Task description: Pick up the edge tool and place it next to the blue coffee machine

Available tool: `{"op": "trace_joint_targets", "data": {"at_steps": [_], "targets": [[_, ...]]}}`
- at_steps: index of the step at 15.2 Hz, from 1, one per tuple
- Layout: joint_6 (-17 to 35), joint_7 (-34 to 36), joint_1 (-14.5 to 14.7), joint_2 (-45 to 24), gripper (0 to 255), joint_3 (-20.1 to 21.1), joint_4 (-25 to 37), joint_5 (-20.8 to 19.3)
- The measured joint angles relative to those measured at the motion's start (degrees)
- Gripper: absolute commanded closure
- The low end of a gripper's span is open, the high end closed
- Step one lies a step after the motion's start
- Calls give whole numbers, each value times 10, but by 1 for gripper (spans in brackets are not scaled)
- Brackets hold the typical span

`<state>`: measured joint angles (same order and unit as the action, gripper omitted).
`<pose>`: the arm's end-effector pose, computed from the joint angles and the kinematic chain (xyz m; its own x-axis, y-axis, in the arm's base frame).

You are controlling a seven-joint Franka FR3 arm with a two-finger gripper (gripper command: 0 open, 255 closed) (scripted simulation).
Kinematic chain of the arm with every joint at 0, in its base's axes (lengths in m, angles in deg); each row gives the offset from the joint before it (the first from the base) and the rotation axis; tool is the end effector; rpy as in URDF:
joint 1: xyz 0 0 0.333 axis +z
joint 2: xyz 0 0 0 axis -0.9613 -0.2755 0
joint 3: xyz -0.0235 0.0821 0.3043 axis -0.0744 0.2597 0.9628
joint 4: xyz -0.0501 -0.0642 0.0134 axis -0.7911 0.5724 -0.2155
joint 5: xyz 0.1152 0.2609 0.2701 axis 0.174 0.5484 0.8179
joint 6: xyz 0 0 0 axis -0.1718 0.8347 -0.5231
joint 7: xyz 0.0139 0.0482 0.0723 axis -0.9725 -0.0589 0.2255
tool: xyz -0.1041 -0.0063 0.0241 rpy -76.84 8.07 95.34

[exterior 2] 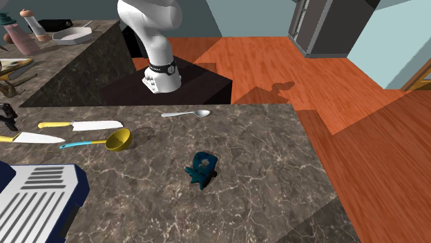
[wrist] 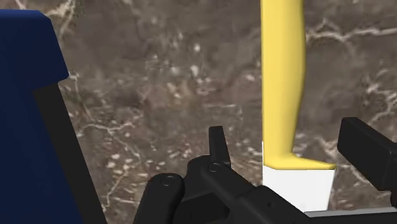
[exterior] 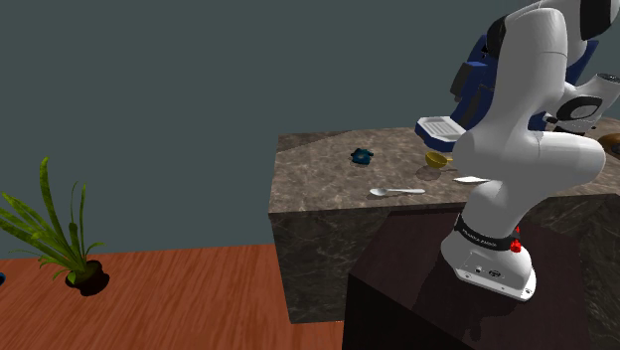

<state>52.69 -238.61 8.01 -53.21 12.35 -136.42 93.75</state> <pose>-0.1631 -0.5917 0.2086 0.8341 0.5504 -0.0378 0.5476 -0.8178 0.1770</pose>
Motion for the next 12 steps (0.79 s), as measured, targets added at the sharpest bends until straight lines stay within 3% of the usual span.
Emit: {"op": "trace_joint_targets", "data": {"at_steps": [4, 8, 12], "targets": [[0, 0, 0, 0, 0, 0, 0, 0], [-21, 25, 33, 51, 0, -41, -24, -44], [-29, 32, 38, 60, 0, -51, -24, -56]]}}
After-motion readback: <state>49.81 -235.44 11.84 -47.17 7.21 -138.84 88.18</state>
